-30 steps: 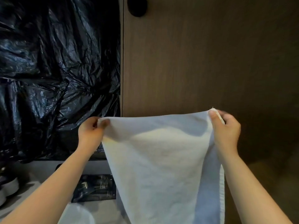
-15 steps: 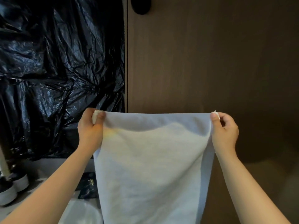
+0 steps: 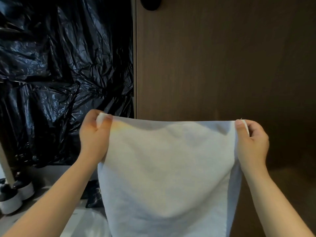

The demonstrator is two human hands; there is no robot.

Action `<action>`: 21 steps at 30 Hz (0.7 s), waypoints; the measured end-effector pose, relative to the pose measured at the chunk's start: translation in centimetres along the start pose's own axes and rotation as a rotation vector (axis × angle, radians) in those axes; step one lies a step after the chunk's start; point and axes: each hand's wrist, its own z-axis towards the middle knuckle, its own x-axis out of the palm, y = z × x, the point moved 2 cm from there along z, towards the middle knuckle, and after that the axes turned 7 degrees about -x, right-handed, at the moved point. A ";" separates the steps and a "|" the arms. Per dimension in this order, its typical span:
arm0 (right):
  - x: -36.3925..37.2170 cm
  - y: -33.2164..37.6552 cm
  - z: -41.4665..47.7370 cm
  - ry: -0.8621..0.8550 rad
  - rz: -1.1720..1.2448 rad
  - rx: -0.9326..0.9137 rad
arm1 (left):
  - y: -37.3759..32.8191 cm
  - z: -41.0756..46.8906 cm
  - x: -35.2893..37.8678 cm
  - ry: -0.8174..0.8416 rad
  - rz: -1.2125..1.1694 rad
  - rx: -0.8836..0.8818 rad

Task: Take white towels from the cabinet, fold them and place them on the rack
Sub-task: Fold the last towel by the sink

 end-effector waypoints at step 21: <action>2.0 2.3 -7.1 0.172 0.101 0.088 | -0.5 -8.2 3.6 0.073 0.056 -0.153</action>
